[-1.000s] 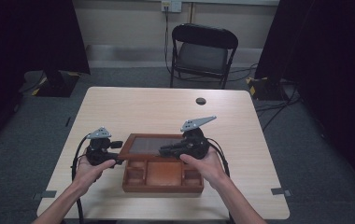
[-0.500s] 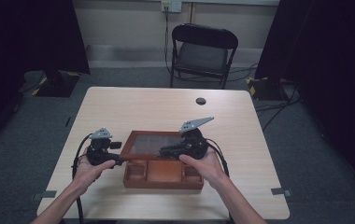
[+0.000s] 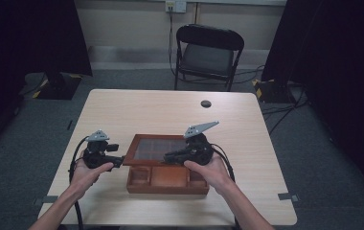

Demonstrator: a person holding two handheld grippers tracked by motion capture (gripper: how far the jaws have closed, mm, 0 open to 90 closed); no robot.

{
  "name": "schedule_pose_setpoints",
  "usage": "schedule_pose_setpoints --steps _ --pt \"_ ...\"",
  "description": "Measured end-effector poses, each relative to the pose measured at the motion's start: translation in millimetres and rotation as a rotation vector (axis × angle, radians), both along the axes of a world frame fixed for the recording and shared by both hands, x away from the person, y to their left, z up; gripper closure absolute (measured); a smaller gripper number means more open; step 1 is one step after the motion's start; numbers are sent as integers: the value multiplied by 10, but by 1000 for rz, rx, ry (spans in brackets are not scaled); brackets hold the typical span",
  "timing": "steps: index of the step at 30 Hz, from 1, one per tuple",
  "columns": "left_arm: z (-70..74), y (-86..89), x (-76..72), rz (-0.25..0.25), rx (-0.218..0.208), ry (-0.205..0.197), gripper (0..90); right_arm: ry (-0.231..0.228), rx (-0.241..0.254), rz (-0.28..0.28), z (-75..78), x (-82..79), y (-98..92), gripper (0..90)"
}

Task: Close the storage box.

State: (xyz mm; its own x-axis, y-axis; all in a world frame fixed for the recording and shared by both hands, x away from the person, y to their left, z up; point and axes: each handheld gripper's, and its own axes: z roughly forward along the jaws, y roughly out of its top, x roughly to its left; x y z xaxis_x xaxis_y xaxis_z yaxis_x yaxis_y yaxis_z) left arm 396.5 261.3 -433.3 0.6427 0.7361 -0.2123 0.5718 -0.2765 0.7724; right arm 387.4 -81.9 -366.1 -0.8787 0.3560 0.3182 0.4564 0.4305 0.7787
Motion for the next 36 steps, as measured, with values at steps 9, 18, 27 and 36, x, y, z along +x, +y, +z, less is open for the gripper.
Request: schedule_pose_setpoints --steps 9,18,27,36 --pt "15 66 18 17 36 -18 197 -2 -28 13 -58 -41 18 815" --pt "10 66 32 26 20 -11 196 9 -71 37 -187 -94 55 815" --pt "5 48 34 21 21 -11 196 41 -136 70 -418 -136 110 816" --pt "-4 18 34 3 36 -6 193 65 -168 86 -545 -131 143 817"
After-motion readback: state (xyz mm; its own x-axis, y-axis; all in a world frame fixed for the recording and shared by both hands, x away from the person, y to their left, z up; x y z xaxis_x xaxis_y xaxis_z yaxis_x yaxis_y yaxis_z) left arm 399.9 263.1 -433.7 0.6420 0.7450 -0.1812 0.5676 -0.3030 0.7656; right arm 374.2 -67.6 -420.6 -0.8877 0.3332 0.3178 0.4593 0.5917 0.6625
